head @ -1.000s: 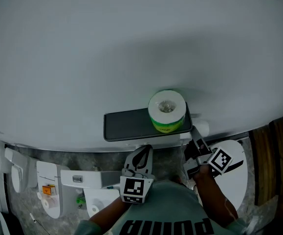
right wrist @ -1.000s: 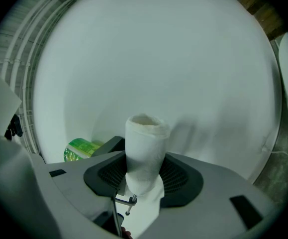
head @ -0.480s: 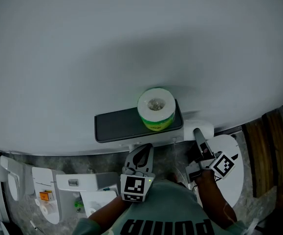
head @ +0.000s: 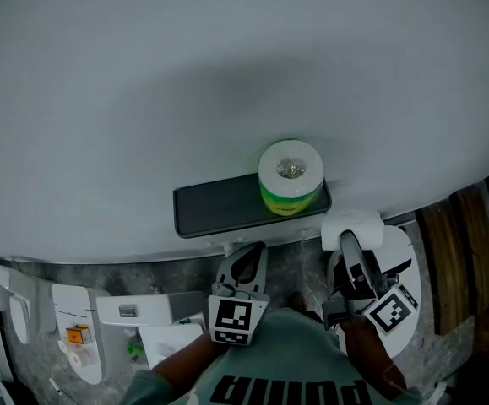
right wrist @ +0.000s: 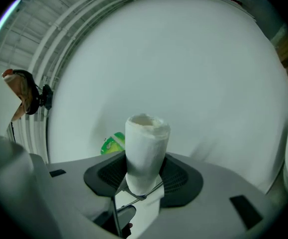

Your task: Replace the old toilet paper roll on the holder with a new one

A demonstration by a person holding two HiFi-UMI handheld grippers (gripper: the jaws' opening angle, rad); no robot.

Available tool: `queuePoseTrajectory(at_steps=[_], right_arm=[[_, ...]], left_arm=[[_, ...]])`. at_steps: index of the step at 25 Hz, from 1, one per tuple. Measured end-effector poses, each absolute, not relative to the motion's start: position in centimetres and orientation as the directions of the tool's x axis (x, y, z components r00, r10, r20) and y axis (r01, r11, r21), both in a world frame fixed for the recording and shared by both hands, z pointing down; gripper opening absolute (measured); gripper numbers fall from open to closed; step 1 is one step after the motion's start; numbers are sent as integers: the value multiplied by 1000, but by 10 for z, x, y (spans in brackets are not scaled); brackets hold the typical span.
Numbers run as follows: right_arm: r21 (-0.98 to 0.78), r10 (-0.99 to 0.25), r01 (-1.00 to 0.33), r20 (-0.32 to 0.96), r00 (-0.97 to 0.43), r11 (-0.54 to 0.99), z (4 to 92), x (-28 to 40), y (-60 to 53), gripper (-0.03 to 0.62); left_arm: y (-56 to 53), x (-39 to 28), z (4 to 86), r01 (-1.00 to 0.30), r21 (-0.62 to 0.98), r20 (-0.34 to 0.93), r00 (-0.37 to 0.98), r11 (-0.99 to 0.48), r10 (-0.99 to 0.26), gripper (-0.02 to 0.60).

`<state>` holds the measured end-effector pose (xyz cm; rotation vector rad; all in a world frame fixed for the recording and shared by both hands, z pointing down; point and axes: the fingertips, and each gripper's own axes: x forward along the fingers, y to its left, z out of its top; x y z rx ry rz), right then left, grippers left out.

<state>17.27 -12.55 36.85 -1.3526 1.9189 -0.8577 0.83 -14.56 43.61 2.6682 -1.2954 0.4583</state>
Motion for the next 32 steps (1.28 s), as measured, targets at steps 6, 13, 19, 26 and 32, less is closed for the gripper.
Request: queuePoseTrajectory(at_steps=[6,13,19,26,32], right_arm=[[-716,-936,-615,-165,-310,330,336,139,-113,204],[-566,-893,-697,-196,-404,440,295,80,-115,204],[-451,-845,-723,-168,-507,523,276,18,-136,204],[-291,-805,-762,-54,-590,578,272,-49,-172,204],[-214,-797,-785,42,-602,582,280,-71,-195,204]], left_arm=[[-142,-16,429,-796,-5,314,573,-605,-757,5],[-142,-58,422,-835,-5,295,524,-550,-799,5],[-146,-107,418,-884,-2,276,448,-467,-850,5],[-152,-157,416,-925,12,254,369,-379,-894,5],[-159,-174,413,-938,32,233,343,-345,-910,5]])
